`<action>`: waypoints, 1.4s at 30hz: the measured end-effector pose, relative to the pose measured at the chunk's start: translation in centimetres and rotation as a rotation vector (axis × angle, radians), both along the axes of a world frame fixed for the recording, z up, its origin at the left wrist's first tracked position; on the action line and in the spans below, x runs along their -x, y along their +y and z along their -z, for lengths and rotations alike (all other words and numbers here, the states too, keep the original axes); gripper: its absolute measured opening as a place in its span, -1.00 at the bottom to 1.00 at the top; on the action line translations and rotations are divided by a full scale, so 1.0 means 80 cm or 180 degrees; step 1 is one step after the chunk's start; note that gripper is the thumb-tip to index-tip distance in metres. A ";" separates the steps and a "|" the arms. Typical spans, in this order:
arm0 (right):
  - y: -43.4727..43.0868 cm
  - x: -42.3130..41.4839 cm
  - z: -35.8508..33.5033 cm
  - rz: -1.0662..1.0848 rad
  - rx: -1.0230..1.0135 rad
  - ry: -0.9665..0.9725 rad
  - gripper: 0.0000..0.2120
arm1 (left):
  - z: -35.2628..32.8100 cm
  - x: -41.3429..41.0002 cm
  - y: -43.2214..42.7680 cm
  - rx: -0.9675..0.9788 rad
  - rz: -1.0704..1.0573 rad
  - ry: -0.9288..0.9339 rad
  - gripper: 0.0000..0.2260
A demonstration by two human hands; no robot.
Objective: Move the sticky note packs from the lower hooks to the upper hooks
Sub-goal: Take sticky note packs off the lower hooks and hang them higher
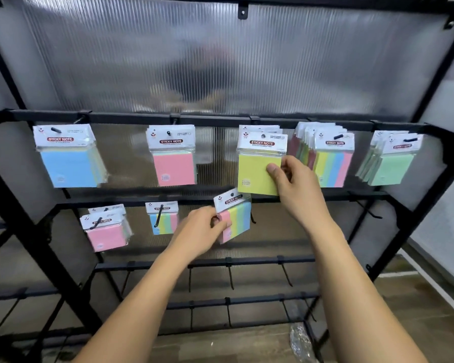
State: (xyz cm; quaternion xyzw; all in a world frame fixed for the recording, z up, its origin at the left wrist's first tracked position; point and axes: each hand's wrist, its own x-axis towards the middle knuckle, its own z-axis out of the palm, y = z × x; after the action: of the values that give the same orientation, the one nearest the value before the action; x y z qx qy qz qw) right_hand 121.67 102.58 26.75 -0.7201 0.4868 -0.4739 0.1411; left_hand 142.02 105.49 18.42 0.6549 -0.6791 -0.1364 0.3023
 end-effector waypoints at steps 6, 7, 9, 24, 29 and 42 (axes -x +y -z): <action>-0.028 0.018 -0.006 -0.0093 -0.0078 -0.0122 -0.66 | -0.008 0.028 -0.011 0.0143 0.0008 0.0215 -0.83; -0.032 0.020 -0.005 -0.0133 -0.0110 -0.0133 -0.66 | -0.009 0.032 -0.012 0.0152 0.0004 0.0235 -0.84; -0.039 0.024 -0.003 -0.0189 -0.0171 -0.0140 -0.66 | -0.009 0.039 -0.015 0.0159 0.0004 0.0257 -0.84; -0.058 0.035 -0.001 -0.0541 -0.0360 -0.0214 -0.66 | 0.010 0.055 -0.021 0.0034 -0.0127 0.0146 -0.78; -0.064 0.036 0.001 -0.0575 -0.0461 -0.0176 -0.66 | 0.012 0.058 -0.024 0.0030 -0.0079 0.0116 -0.77; -0.073 0.034 0.007 -0.0615 -0.0368 -0.0201 -0.65 | 0.014 0.057 -0.032 -0.0014 0.0088 0.0454 -0.77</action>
State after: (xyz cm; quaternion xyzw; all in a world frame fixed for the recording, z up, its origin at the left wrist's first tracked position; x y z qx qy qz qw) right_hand 118.98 96.77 26.18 -0.7390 0.4369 -0.4517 0.2427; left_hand 137.44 102.95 17.27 0.6347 -0.6645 -0.1883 0.3465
